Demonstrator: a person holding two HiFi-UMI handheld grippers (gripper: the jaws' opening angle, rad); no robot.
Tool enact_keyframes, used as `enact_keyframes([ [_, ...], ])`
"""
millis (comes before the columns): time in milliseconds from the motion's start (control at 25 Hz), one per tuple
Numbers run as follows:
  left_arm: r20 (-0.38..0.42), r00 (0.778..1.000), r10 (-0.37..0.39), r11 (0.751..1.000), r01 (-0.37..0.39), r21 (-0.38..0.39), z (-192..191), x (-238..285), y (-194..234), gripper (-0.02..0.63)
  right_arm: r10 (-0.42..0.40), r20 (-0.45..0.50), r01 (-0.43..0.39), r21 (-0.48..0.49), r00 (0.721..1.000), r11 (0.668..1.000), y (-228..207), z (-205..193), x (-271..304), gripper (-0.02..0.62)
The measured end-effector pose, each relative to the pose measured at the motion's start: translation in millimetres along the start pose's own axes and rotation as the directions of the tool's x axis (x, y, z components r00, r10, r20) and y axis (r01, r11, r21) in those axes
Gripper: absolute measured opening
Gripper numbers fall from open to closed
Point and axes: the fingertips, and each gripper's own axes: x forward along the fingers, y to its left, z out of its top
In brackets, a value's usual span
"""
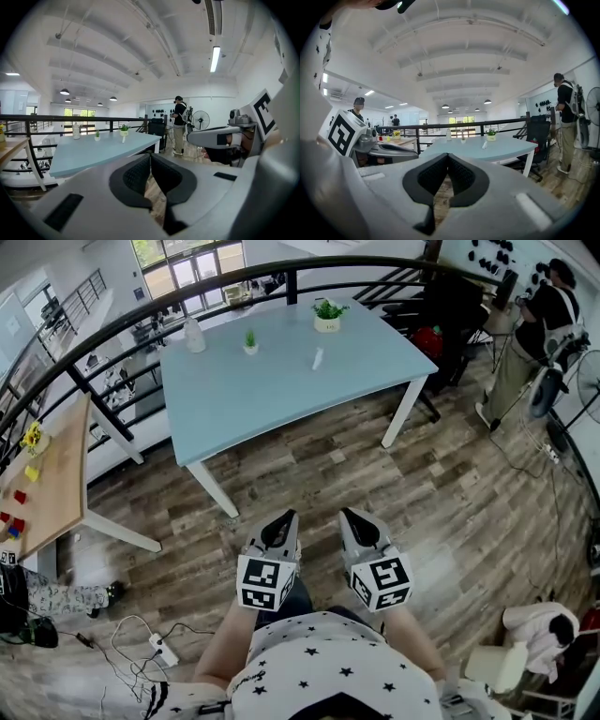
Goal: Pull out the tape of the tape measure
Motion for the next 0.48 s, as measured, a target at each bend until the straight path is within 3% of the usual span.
enact_keyframes([
  [240,-0.012,1.0,0.0,1.0,0.0,-0.01,9.6,46.5,36.2,0.007,0.028,-0.046,-0.027,0.029,0.999,0.999,-25.8,2.2,56.2,0.025],
  [320,-0.023,1.0,0.004,1.0,-0.004,-0.006,14.9,62.3,52.3,0.06,0.035,-0.058,-0.033,0.035,0.998,0.999,-34.4,5.6,77.8,0.028],
  [480,-0.021,1.0,0.02,1.0,-0.021,-0.017,31.3,90.6,90.5,0.088,0.048,-0.07,-0.046,0.034,0.996,0.998,-47.7,19.4,123.0,0.062],
])
